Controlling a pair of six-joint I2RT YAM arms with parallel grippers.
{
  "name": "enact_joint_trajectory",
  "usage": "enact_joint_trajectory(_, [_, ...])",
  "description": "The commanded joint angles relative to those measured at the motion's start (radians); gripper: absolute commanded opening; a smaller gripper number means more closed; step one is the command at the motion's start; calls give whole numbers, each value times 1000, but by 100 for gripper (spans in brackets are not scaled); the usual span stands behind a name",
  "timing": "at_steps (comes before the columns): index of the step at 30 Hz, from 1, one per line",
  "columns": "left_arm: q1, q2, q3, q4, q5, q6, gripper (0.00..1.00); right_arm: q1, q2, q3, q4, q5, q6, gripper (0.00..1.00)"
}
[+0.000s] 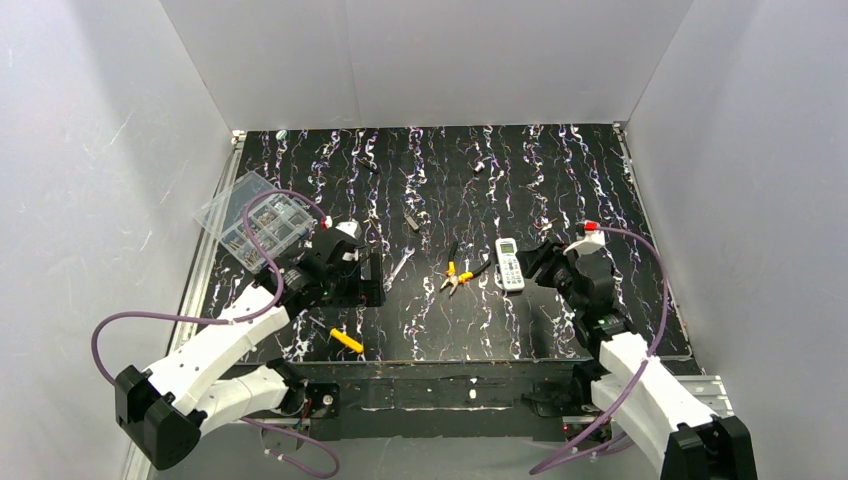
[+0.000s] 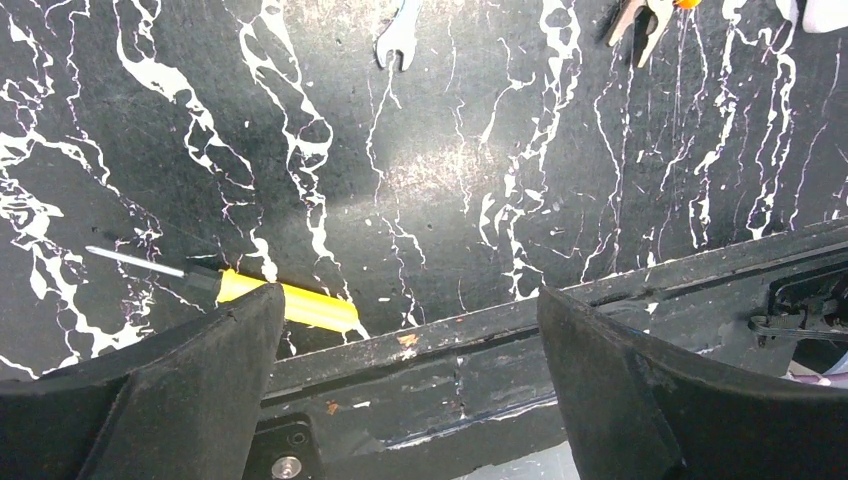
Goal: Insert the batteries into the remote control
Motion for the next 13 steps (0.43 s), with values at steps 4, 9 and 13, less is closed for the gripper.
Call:
enact_joint_trajectory(4, [4, -42, -50, -33, -36, 27, 98, -12, -122, -34, 93, -45, -4, 64])
enact_joint_trajectory(9, [5, -61, -64, -48, -81, 26, 98, -12, -181, -51, 50, -52, -61, 65])
enact_joint_trajectory(13, [5, -55, -38, -81, -125, 26, 98, -12, -208, -51, 24, -53, -87, 65])
